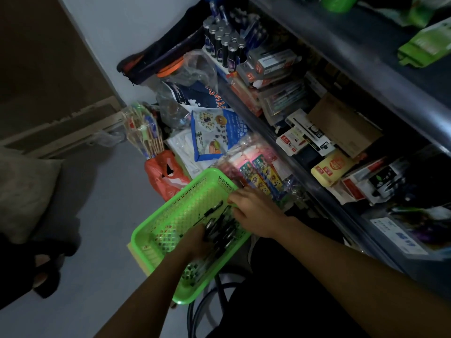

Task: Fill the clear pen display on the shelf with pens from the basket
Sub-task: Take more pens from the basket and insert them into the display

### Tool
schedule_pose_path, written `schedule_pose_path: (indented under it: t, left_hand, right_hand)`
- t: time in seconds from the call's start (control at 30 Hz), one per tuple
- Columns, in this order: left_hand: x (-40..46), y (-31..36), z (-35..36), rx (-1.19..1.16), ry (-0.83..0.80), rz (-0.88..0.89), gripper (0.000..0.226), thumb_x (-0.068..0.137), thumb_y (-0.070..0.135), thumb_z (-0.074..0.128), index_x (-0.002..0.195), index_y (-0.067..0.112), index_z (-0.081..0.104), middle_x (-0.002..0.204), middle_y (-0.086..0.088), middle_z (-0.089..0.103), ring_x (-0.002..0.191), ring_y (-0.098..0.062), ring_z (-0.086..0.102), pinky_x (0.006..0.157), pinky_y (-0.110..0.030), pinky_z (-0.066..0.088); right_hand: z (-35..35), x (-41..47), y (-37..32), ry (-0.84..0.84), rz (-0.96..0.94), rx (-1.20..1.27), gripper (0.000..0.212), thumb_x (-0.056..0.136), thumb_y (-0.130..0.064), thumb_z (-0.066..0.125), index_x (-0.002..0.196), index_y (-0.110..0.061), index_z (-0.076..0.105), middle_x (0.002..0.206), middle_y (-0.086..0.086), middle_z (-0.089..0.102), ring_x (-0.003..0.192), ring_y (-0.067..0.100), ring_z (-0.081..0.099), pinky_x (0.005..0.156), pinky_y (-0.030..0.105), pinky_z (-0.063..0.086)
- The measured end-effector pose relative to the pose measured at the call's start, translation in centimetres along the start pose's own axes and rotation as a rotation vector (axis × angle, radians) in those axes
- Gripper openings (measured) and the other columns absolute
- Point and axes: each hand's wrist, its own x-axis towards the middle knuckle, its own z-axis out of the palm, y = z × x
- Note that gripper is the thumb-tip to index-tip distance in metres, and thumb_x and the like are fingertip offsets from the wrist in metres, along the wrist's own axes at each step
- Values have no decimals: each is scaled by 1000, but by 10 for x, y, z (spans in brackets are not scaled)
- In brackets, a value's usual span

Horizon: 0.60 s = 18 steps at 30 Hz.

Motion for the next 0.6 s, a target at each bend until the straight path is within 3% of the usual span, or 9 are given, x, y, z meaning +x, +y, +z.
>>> schedule_pose_path:
  t: [0.13,0.37,0.47,0.6]
  left_hand:
    - [5,0,-1,-4,-11,2,35,89,27,58,115,6,50,116,-15,59,102,-26,57,75,-27,39]
    - [13,10,2,12,-21,-12,56,77,35,73,120,8,48,119,-12,56,108,-26,54,80,-31,41]
    - [16,15,1,-64,-58,-23,47,78,31,71,112,7,51,109,-11,57,96,-25,55,73,-29,40]
    - [16,25,-13,-374,-206,-96,21,66,15,70,79,7,55,73,-11,56,60,-21,50,54,-26,38]
  right_hand:
    - [-4,-2,0,-1,0,-1,20,93,-17,47,104,-6,59,103,11,61,105,28,47,88,43,40]
    - [-8,-9,3,8,0,11,15,91,-14,49,101,-7,59,102,11,60,103,25,44,84,39,37]
    - [-8,-11,6,23,12,-12,12,90,-14,50,96,-8,58,100,11,59,101,27,48,83,39,37]
    - [-9,-13,8,25,17,-14,12,90,-14,50,96,-7,58,100,13,57,97,30,51,85,40,38]
